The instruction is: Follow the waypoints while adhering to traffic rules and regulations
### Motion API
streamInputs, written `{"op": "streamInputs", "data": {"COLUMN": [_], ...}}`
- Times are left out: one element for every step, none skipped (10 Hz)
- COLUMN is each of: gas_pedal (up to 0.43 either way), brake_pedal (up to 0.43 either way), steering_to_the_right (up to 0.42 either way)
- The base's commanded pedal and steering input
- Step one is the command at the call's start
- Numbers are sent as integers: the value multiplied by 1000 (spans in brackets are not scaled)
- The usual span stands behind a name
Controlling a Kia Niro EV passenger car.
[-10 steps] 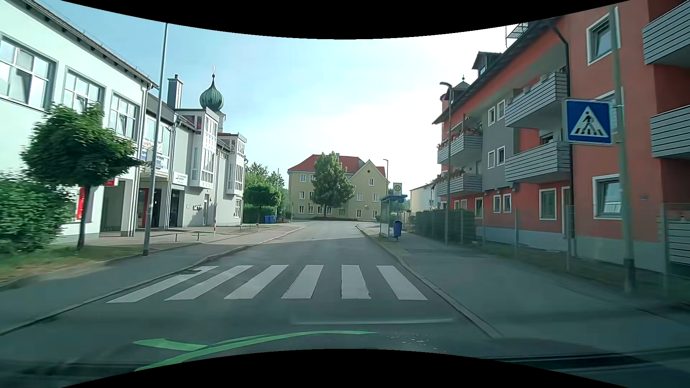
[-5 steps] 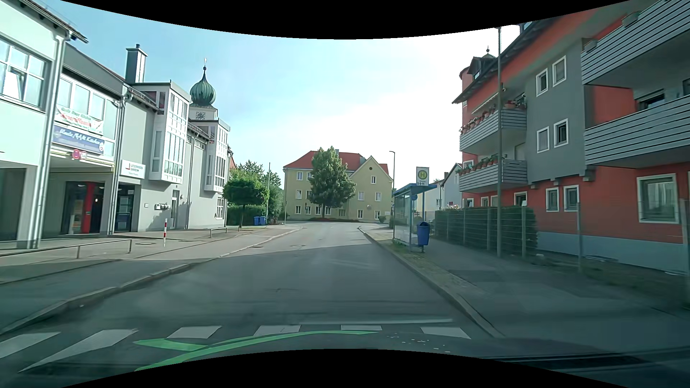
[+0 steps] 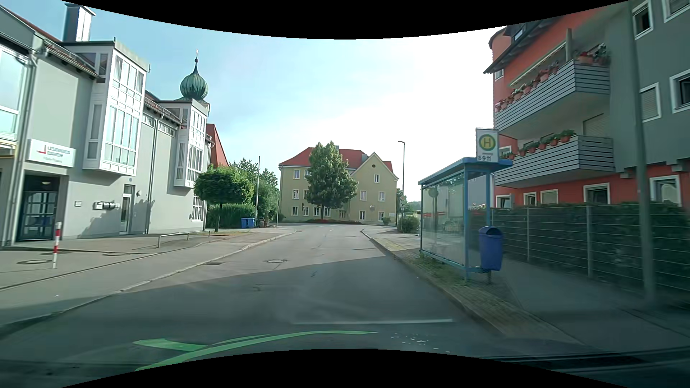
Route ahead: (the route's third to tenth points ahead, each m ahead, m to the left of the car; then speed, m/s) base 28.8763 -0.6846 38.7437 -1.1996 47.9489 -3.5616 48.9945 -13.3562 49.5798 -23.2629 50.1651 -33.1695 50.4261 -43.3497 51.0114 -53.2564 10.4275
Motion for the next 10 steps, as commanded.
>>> {"op": "streamInputs", "data": {"gas_pedal": [0,0,0,0,0,0,0,0,0,0], "brake_pedal": [0,0,0,0,0,0,0,0,0,0], "steering_to_the_right": [0,2,2,2,0,0,0,0,0,0]}}
